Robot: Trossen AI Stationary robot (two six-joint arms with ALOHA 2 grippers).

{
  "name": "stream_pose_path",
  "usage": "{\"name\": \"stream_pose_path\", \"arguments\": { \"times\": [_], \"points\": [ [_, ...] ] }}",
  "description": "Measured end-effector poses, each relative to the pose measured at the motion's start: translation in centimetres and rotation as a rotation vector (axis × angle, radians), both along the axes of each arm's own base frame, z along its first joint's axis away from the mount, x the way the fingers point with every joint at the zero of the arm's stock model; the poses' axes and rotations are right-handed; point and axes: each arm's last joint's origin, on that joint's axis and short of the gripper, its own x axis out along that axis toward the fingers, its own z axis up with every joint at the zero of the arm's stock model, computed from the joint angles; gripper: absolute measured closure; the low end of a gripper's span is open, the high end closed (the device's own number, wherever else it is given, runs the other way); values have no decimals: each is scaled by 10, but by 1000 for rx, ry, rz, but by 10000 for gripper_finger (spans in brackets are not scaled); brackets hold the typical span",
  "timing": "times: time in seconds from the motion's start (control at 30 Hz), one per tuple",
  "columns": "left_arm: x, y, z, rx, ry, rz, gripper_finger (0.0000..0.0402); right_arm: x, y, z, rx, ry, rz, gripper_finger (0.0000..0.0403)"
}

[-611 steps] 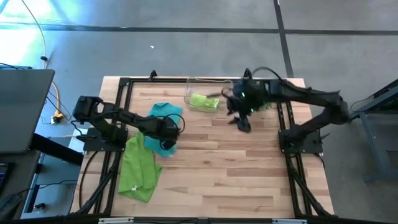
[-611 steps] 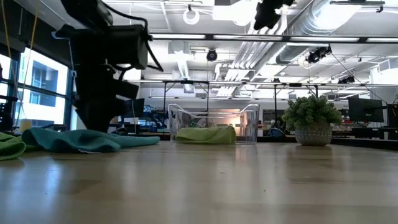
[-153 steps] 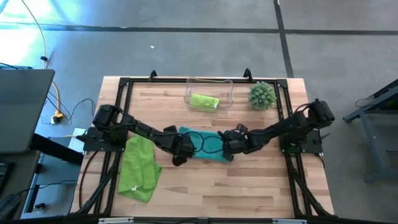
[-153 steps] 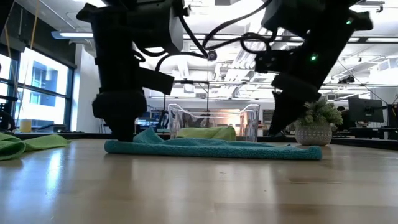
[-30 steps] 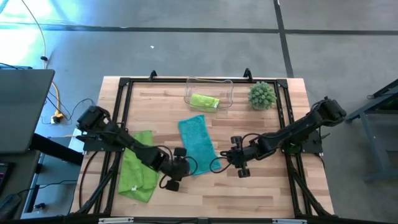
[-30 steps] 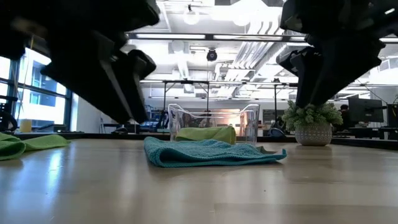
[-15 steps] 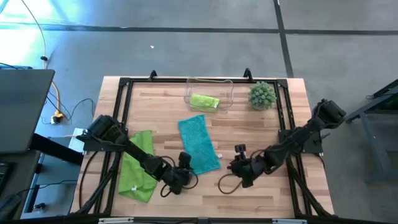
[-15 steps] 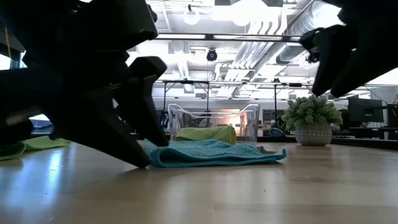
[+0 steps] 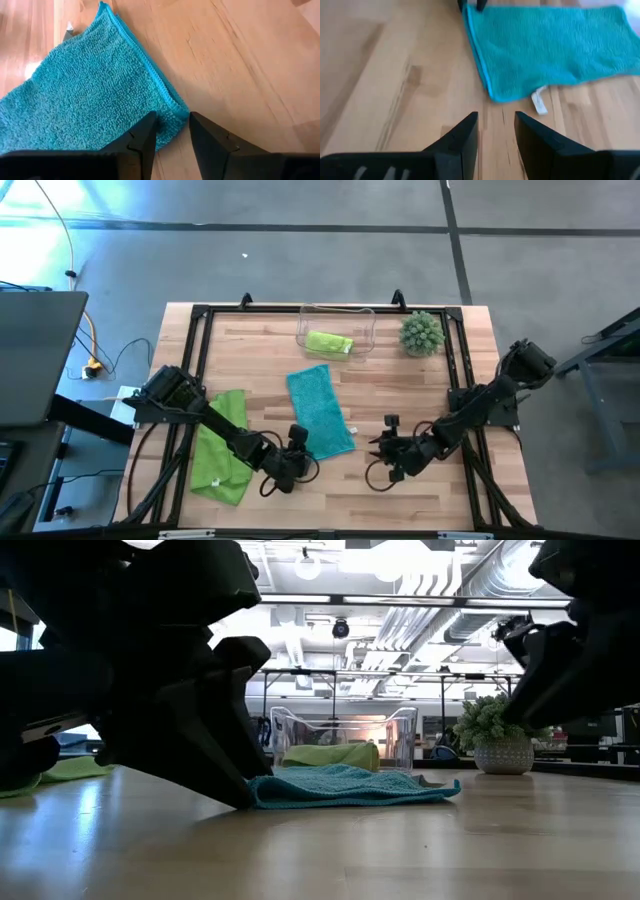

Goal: Roll microfiber towels into tight, uniform cylinder then place into a basket
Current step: Roll the blue microfiber cloth

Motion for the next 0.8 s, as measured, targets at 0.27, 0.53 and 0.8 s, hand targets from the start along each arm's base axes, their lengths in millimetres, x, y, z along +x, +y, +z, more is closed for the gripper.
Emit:
{"name": "stream_pose_path", "arguments": {
  "times": [0.27,0.53,0.8],
  "points": [
    [0,0,0,-69,-10,57,333,7,-15,-4,-13,-32,11,280],
    [0,0,0,-76,-33,110,386,21,-29,-1,29,-28,123,238],
    [2,-1,2,-110,-80,158,395,35,-32,-14,-42,-55,225,233]
  ]
}}
